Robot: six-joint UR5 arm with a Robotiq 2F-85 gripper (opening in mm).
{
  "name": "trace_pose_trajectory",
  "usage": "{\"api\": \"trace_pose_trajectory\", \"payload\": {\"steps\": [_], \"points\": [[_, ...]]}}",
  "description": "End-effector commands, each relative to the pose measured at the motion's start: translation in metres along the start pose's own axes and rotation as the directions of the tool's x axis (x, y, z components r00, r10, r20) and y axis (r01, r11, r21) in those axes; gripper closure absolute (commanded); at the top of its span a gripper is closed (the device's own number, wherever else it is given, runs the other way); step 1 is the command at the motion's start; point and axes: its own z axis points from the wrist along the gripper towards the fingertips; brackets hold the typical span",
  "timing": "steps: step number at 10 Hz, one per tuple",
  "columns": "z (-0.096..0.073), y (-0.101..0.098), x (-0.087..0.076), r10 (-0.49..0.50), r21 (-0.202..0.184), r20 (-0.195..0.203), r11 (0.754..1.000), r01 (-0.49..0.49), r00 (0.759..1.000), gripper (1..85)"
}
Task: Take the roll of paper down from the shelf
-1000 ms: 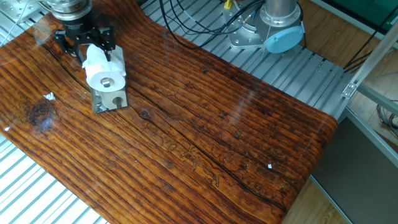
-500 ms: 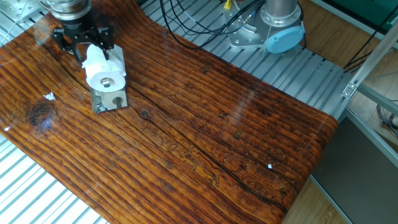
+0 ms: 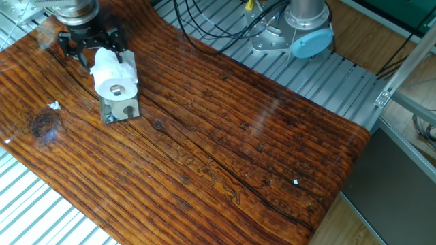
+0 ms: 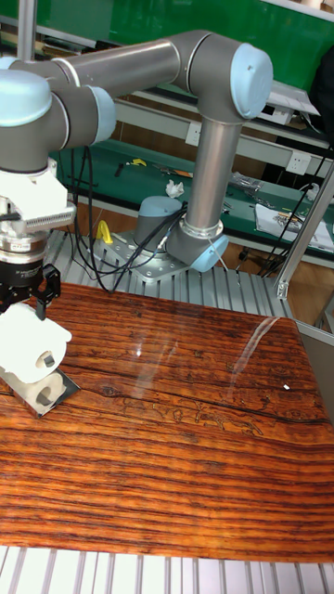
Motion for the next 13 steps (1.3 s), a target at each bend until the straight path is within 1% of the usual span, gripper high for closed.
{"api": "trace_pose_trajectory", "payload": {"steps": [1, 3, 5, 6, 7, 9, 11, 13], "points": [[0.006, 0.007, -0.005, -0.031, -0.031, 0.024, 0.999, 0.031, 0.999, 0.7], [0.004, 0.004, 0.003, -0.031, -0.012, -0.002, 0.999, 0.031, 1.0, 0.7], [0.005, 0.006, 0.005, -0.028, -0.018, -0.011, 0.999, 0.028, 1.0, 0.7], [0.005, 0.011, 0.008, -0.019, -0.033, -0.024, 0.999, 0.019, 1.0, 0.7], [0.006, 0.009, 0.011, -0.02, -0.026, -0.038, 0.999, 0.019, 0.999, 0.7], [0.006, 0.017, 0.006, -0.013, -0.05, -0.023, 0.999, 0.011, 1.0, 0.7], [0.007, 0.016, 0.007, -0.021, -0.041, -0.033, 0.999, 0.02, 0.999, 0.7], [0.012, 0.012, 0.005, -0.041, -0.028, -0.046, 0.999, 0.04, 0.998, 0.7]]}}
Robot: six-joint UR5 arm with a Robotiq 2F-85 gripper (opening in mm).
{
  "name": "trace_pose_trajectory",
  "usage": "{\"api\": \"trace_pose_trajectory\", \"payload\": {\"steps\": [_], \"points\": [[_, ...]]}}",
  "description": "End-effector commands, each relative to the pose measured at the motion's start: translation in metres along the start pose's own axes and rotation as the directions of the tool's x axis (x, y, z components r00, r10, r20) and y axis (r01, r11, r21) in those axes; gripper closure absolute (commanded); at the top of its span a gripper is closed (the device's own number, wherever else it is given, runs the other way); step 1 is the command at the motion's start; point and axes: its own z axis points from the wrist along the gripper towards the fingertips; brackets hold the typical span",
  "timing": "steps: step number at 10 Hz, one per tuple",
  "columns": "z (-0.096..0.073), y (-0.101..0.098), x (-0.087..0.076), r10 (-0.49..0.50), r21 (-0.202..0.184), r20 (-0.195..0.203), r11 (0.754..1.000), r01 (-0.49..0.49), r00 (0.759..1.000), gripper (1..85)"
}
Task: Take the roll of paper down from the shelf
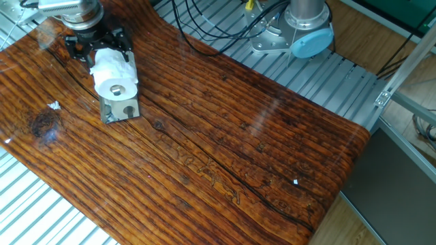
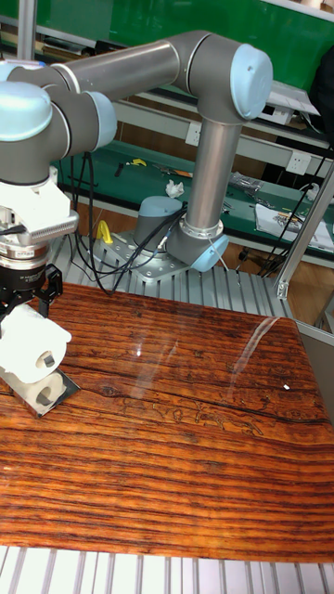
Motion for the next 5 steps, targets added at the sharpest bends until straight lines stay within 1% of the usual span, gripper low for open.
{"api": "trace_pose_trajectory", "payload": {"steps": [1, 3, 5], "points": [[0.004, -0.003, -0.006, -0.015, 0.011, 0.004, 1.0, 0.015, 1.0, 0.7], [0.008, -0.005, -0.006, -0.02, 0.017, -0.001, 1.0, 0.021, 1.0, 0.7], [0.015, -0.007, -0.012, -0.036, 0.011, 0.024, 0.999, 0.036, 0.999, 0.7]]}}
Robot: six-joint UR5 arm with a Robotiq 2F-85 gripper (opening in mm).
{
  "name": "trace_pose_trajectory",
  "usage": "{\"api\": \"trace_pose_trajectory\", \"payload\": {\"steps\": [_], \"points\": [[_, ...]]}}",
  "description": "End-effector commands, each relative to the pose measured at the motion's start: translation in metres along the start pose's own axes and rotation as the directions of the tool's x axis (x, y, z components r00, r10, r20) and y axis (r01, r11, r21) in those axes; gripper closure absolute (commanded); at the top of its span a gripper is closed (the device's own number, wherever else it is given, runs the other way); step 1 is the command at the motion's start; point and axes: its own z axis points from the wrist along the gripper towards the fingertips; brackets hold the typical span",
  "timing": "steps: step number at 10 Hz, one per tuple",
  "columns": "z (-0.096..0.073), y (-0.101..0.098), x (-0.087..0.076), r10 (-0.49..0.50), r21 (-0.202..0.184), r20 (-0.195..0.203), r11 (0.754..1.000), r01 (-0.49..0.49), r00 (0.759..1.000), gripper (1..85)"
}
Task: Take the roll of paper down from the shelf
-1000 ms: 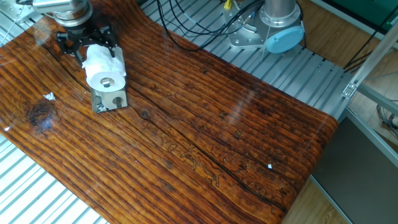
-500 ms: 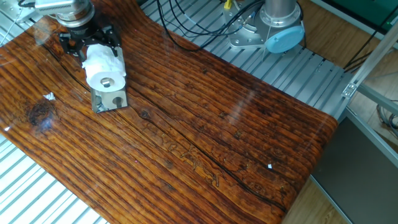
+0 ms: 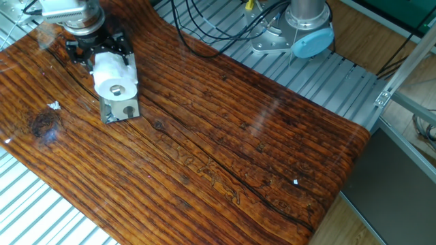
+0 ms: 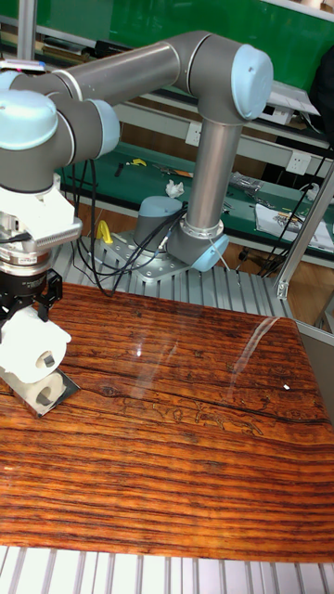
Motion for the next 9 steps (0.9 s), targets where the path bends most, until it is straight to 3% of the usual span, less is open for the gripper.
{"api": "trace_pose_trajectory", "payload": {"steps": [1, 3, 5, 7, 9], "points": [[0.0092, -0.0041, -0.0087, -0.012, -0.003, 0.038, 1.0, 0.012, 0.999, 0.7], [0.0102, -0.0044, -0.0095, 0.004, -0.004, 0.044, 1.0, -0.004, 0.999, 1.3], [0.0083, -0.0041, -0.0132, 0.048, -0.002, 0.061, 0.999, -0.048, 0.997, 19.3], [0.0055, -0.0068, -0.0047, 0.076, 0.02, 0.033, 0.997, -0.077, 0.997, 28.3], [0.0005, -0.0065, -0.0063, 0.104, 0.027, 0.031, 0.994, -0.105, 0.994, 35.3]]}}
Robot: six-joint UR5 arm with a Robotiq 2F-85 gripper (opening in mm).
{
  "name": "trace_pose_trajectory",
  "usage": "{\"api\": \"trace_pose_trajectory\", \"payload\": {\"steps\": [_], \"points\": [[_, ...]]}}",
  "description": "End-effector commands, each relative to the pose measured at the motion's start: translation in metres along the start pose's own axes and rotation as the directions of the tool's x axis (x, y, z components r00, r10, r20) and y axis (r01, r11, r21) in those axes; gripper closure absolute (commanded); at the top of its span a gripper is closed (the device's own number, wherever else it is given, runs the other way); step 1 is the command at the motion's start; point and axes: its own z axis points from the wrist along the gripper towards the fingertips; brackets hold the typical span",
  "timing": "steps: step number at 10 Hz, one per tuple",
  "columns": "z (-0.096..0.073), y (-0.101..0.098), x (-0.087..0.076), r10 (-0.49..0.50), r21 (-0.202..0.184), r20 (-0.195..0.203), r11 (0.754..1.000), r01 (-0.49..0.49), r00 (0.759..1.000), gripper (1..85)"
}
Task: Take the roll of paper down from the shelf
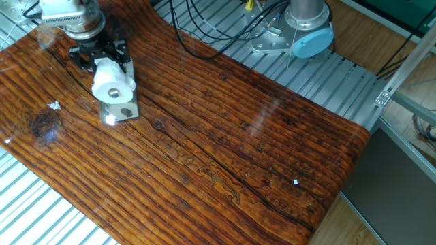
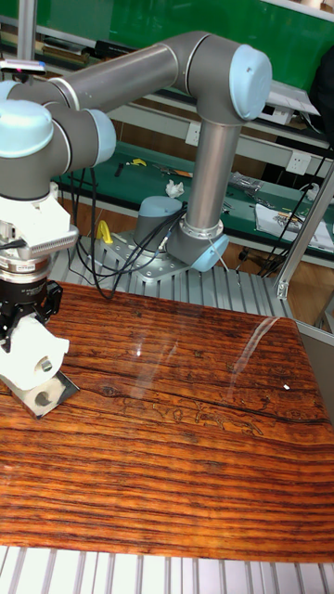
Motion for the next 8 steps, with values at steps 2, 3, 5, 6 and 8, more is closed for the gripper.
{"api": "trace_pose_trajectory", "payload": {"steps": [2, 3, 5, 6, 8], "points": [[-0.012, 0.004, -0.016, 0.076, 0.028, 0.01, 0.997, -0.077, 0.997, 38.0], [-0.01, 0.015, -0.028, 0.106, 0.011, 0.029, 0.994, -0.106, 0.994, 44.3], [-0.007, 0.017, -0.035, 0.112, -0.001, 0.045, 0.994, -0.112, 0.993, 44.0], [-0.007, 0.014, -0.032, 0.107, 0.008, 0.038, 0.994, -0.108, 0.994, 44.0], [-0.008, 0.011, -0.033, 0.107, 0.01, 0.036, 0.994, -0.108, 0.994, 46.3]]}}
